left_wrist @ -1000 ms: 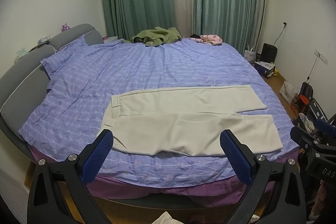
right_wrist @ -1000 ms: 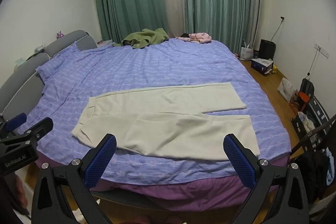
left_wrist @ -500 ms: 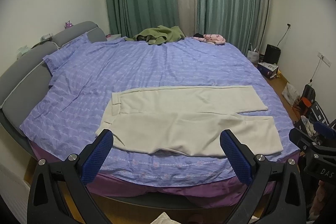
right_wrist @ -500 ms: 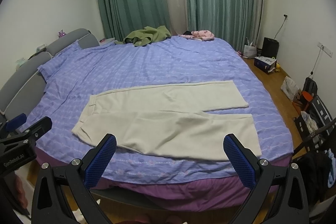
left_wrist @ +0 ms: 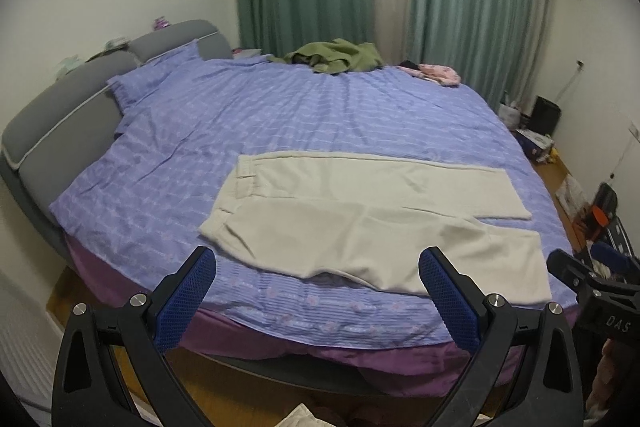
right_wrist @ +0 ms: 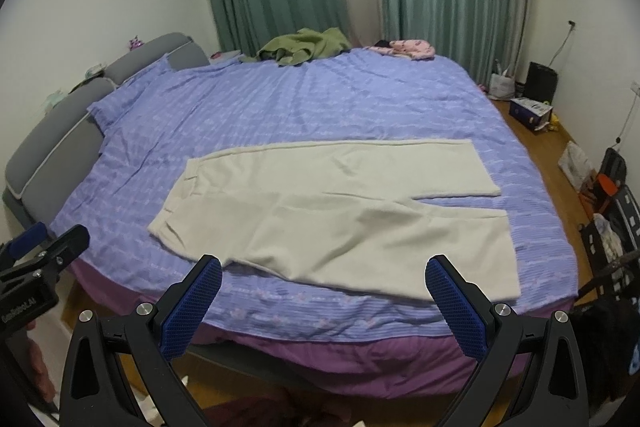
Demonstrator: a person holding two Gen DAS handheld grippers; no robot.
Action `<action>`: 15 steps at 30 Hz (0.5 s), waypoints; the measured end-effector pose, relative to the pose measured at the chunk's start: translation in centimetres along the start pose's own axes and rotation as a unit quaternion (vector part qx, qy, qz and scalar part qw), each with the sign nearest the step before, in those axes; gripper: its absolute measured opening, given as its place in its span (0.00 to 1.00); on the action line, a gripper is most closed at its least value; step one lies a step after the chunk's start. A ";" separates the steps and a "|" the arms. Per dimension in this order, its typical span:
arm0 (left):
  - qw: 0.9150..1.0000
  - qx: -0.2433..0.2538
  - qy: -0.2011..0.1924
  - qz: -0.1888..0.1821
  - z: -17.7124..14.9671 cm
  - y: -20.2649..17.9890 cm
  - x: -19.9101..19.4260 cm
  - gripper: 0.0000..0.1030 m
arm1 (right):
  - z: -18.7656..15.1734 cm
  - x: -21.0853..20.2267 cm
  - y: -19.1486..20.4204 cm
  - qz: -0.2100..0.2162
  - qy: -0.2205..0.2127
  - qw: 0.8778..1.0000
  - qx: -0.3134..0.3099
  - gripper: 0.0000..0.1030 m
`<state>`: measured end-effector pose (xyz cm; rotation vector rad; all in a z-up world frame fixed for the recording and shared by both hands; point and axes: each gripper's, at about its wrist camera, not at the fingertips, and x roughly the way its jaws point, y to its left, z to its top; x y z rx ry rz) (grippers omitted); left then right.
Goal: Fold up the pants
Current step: 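Approach the cream trousers with both grippers open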
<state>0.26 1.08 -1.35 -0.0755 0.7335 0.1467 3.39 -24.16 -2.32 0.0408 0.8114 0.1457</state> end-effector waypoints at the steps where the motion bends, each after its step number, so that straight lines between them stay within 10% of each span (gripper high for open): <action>1: 1.000 -0.008 0.000 0.009 0.2 0.8 0.4 1.00 | 0.2 0.5 0.4 0.003 0.004 1.000 -0.002 1.00; 15: 0.998 0.019 0.052 0.008 3.9 11.1 12.0 1.00 | 3.6 9.7 8.5 0.002 0.047 0.998 0.029 1.00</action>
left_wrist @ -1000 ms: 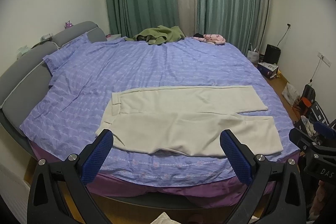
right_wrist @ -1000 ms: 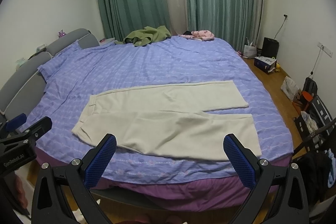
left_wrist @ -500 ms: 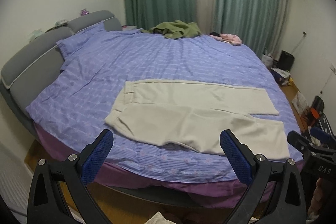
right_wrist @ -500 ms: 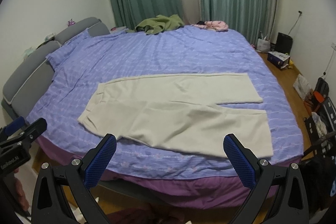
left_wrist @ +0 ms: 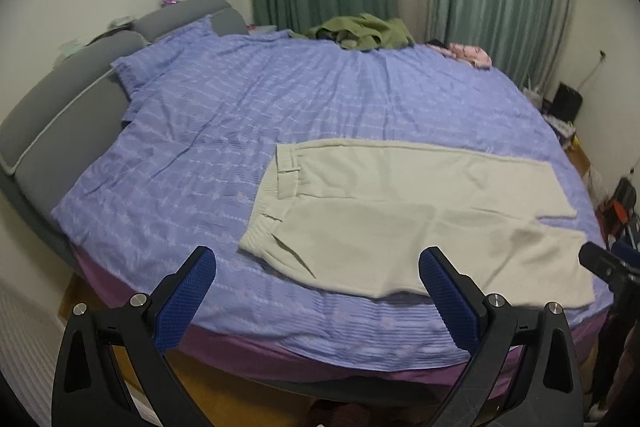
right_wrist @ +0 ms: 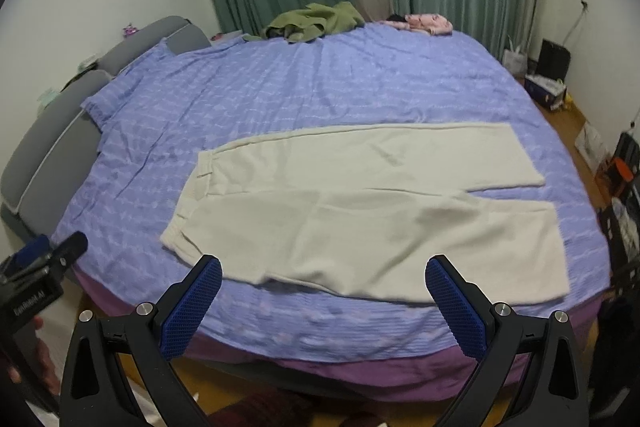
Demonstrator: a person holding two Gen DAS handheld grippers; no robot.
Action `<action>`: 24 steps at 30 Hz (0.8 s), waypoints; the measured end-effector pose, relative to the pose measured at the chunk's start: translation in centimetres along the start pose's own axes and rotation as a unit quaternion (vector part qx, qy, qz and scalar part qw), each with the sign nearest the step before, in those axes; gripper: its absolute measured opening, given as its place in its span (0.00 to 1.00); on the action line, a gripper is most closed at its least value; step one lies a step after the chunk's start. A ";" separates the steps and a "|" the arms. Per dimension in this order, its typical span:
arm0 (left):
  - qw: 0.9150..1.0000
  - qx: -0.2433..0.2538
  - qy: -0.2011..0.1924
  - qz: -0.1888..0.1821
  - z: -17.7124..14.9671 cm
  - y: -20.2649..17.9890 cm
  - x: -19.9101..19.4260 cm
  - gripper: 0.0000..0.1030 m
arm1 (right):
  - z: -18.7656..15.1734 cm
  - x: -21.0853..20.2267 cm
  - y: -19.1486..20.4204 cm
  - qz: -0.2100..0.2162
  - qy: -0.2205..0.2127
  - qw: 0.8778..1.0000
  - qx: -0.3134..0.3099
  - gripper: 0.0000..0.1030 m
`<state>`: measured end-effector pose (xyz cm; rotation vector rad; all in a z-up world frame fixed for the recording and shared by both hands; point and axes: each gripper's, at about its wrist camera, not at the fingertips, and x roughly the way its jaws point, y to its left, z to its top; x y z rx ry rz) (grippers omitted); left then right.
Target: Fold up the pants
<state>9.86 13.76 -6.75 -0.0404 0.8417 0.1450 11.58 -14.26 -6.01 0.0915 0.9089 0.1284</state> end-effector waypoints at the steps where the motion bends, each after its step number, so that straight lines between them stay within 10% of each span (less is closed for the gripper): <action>1: 1.000 0.006 0.006 -0.006 0.2 0.5 1.1 1.00 | 0.1 0.9 0.6 -0.002 0.005 1.000 0.005 1.00; 24: 0.981 -0.016 0.192 -0.025 -6.0 5.3 26.1 0.99 | -7.4 24.3 1.6 0.012 0.151 0.967 0.204 0.91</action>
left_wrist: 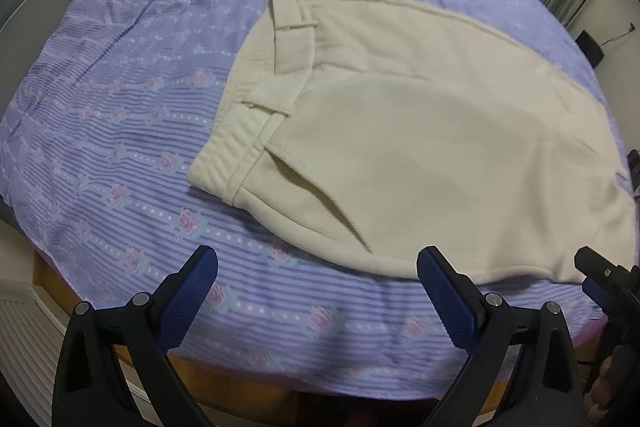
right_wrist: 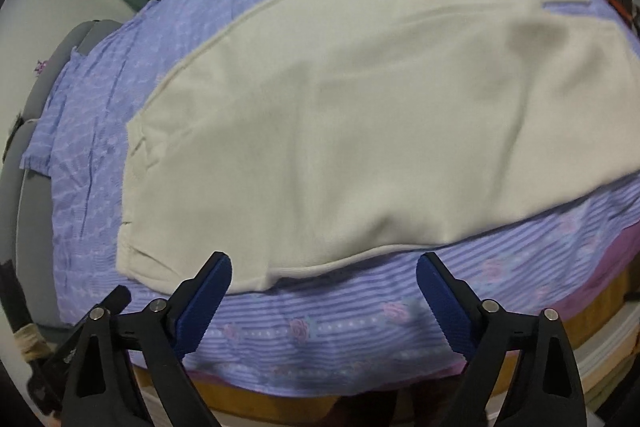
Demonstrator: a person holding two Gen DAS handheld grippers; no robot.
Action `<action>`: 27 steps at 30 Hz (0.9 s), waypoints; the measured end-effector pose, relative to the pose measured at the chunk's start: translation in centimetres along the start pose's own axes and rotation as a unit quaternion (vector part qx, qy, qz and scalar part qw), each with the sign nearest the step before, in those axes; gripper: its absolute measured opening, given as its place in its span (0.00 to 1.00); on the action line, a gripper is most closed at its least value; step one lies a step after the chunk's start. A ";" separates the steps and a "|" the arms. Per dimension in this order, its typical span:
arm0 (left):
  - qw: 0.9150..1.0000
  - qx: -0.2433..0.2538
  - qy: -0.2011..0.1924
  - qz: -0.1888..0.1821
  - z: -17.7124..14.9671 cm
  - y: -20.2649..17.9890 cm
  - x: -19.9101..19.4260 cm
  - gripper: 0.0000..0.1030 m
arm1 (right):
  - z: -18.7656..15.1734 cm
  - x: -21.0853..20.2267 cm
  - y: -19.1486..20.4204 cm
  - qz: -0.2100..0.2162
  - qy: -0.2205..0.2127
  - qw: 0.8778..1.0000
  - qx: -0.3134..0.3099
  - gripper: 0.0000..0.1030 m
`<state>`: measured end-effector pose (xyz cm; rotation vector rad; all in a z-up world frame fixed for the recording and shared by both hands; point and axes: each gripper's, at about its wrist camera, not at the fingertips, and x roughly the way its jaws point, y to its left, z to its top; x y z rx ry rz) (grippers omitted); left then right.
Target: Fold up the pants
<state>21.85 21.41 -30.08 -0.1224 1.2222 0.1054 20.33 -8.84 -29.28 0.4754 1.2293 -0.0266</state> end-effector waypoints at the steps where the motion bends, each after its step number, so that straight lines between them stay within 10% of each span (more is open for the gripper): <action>1: 1.000 -0.001 0.003 -0.001 0.0 0.2 0.8 0.99 | -0.1 0.8 -0.1 0.002 0.007 1.000 0.005 0.89; 17: 0.990 -0.092 0.068 -0.082 1.2 2.9 8.2 0.85 | -1.2 6.8 -0.7 0.085 0.051 0.988 0.121 0.70; 27: 0.993 -0.051 0.061 -0.085 3.3 1.3 6.6 0.22 | 1.8 7.5 -2.8 0.048 0.026 0.989 0.138 0.37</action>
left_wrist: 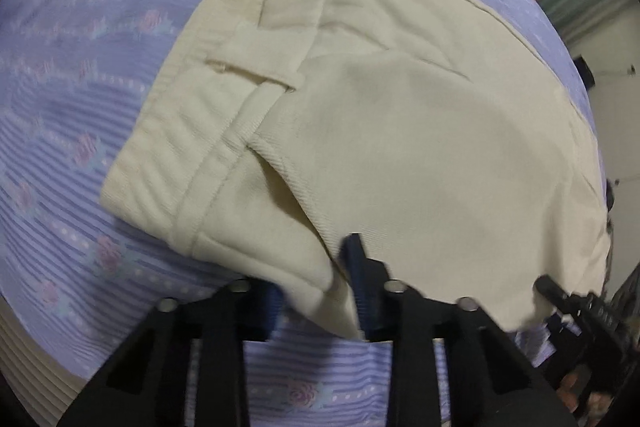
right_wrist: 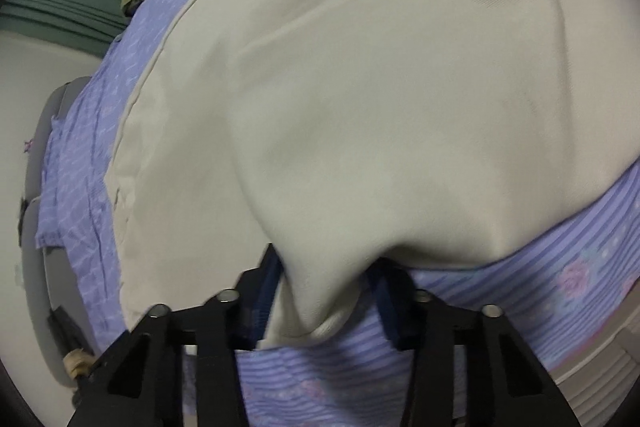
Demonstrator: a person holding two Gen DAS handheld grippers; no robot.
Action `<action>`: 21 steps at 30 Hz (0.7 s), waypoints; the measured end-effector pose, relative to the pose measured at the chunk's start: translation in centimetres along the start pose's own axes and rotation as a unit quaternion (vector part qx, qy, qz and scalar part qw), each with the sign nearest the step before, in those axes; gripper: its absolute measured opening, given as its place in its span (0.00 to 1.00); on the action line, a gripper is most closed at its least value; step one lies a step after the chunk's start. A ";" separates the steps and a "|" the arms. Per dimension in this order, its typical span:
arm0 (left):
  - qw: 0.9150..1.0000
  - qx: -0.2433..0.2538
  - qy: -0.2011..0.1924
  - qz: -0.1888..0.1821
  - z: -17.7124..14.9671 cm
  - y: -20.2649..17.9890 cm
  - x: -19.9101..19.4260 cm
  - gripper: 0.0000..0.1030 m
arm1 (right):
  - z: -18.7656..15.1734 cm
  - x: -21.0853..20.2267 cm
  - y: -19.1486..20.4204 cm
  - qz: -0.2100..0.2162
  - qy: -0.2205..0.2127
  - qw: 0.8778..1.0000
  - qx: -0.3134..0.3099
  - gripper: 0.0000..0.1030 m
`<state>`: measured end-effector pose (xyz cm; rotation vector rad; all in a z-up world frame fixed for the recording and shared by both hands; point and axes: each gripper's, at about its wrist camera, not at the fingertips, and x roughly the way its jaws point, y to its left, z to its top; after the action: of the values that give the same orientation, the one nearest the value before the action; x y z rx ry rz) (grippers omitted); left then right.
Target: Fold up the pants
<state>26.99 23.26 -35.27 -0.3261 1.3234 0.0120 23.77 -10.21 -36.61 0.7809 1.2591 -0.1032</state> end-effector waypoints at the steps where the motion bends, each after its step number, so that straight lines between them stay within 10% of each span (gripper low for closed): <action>1: 1.000 0.005 -0.005 0.001 0.0 -0.2 -0.7 0.20 | 0.1 -0.3 -0.1 -0.003 -0.004 1.000 0.002 0.31; 5: 1.000 0.002 -0.023 -0.001 0.2 -0.6 -3.7 0.11 | 0.5 -2.7 0.8 -0.023 -0.026 0.999 0.004 0.15; 21: 0.992 -0.003 -0.125 -0.026 11.0 -4.3 -10.0 0.09 | 10.5 -10.9 11.1 -0.053 -0.139 0.981 -0.121 0.14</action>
<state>35.76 23.53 -22.51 -0.3525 1.0673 0.0130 33.92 -11.70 -20.89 0.4710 1.0229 -0.1373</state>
